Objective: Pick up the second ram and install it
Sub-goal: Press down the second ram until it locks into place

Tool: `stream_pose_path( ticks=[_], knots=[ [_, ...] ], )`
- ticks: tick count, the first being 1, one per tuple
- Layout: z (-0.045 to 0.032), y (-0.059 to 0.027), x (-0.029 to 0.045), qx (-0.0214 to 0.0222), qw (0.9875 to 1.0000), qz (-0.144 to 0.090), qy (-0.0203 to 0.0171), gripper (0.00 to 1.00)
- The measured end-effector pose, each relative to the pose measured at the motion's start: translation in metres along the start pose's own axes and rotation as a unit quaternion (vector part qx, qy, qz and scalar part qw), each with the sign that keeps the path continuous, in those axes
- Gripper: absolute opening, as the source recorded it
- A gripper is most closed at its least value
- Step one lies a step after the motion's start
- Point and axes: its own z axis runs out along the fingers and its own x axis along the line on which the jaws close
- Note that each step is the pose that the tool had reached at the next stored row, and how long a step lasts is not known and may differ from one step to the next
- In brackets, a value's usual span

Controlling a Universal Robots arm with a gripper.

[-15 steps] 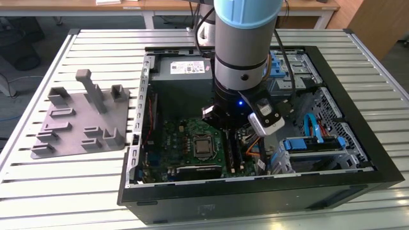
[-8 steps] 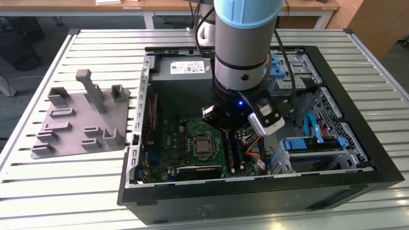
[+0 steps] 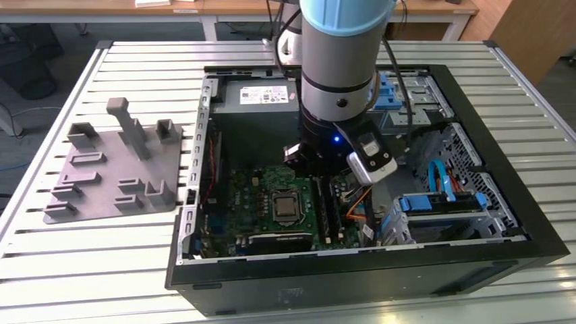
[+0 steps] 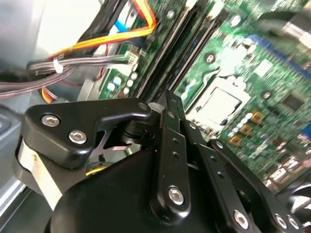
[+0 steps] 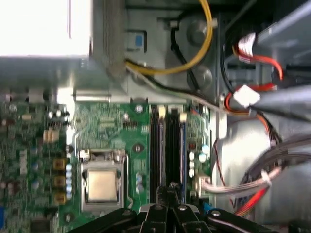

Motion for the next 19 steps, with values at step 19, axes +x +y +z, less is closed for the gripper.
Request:
stream_pose_path(
  ticks=[19],
  knots=[
    [0.0187, 0.0377, 0.0017, -0.0019, 1.0000, -0.003, 0.0000, 0.10]
  ],
)
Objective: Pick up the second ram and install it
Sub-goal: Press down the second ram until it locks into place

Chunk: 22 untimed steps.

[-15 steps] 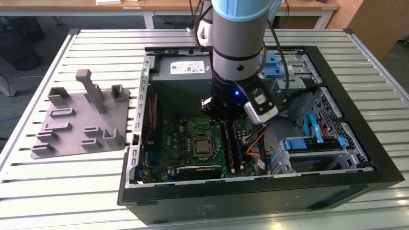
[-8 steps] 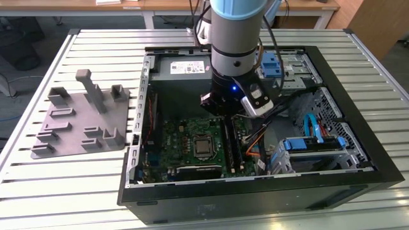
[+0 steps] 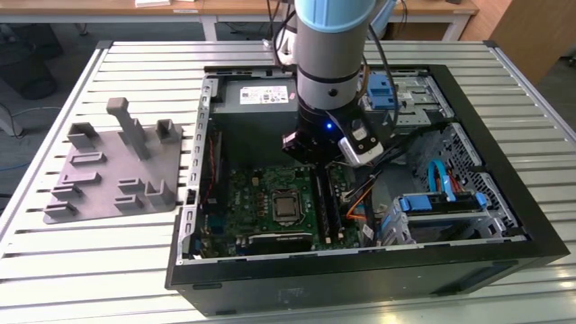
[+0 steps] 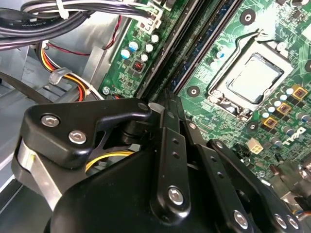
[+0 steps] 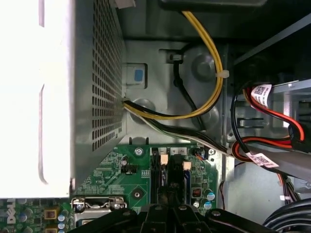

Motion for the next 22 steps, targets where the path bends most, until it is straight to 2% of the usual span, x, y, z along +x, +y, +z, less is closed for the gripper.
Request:
stream_pose_path(
  ticks=[8, 10, 12, 14, 18, 22],
  knots=[
    [0.0041, 0.0004, 0.0003, -0.0002, 1.0000, -0.002, 0.0000, 0.10],
    [0.0013, 0.0007, 0.0000, -0.0014, 1.0000, -0.002, -0.0007, 0.10],
    [-0.0040, 0.0005, -0.0003, -0.0005, 1.0000, -0.002, -0.0003, 0.10],
    [-0.0043, -0.0003, -0.0002, -0.0005, 1.0000, -0.002, -0.0003, 0.10],
    [-0.0044, -0.0131, -0.0003, 0.0009, 1.0000, -0.002, -0.0003, 0.10],
    [-0.0036, -0.0301, -0.0004, 0.0014, 1.0000, -0.002, -0.0003, 0.10]
  ],
)
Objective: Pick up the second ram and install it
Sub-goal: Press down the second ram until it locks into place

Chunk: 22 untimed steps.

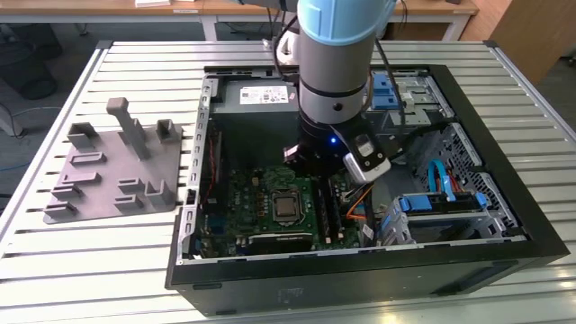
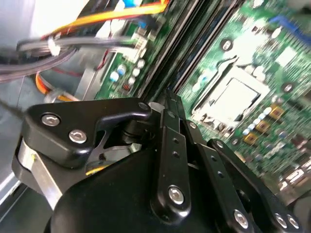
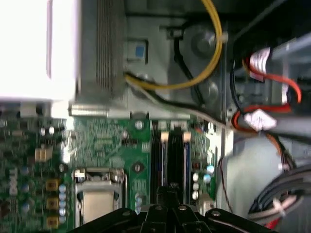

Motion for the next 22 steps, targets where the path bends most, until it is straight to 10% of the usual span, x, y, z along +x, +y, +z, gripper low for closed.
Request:
stream_pose_path(
  ticks=[12, 22],
  knots=[
    [0.0035, -0.0513, 0.0001, 0.0004, 1.0000, 0.000, 0.0001, 0.10],
    [0.0091, -0.0618, 0.0005, 0.0010, 1.0000, 0.000, 0.0003, 0.10]
  ],
)
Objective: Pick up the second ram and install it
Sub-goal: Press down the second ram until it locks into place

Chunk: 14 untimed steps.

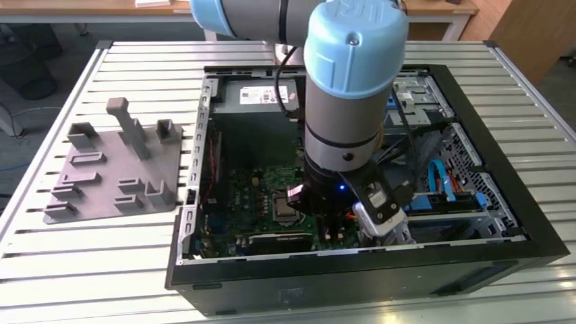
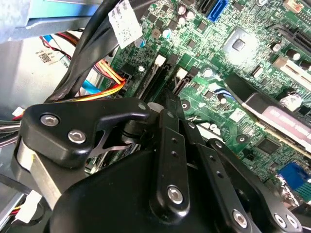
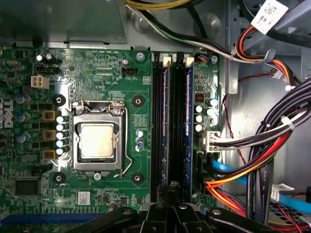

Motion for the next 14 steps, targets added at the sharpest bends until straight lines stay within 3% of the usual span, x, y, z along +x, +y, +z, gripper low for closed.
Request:
stream_pose_path(
  ticks=[4, 8, 10, 14],
  knots=[
    [-0.0011, -0.0006, -0.0001, -0.0002, 1.0000, 0.000, 0.0000, 0.10],
    [-0.0144, -0.0007, -0.0010, -0.0001, 1.0000, 0.000, 0.0000, 0.10],
    [-0.0166, 0.0004, -0.0011, -0.0003, 1.0000, 0.000, -0.0001, 0.10],
    [-0.0170, 0.0159, -0.0011, 0.0000, 1.0000, 0.000, 0.0000, 0.10]
  ],
)
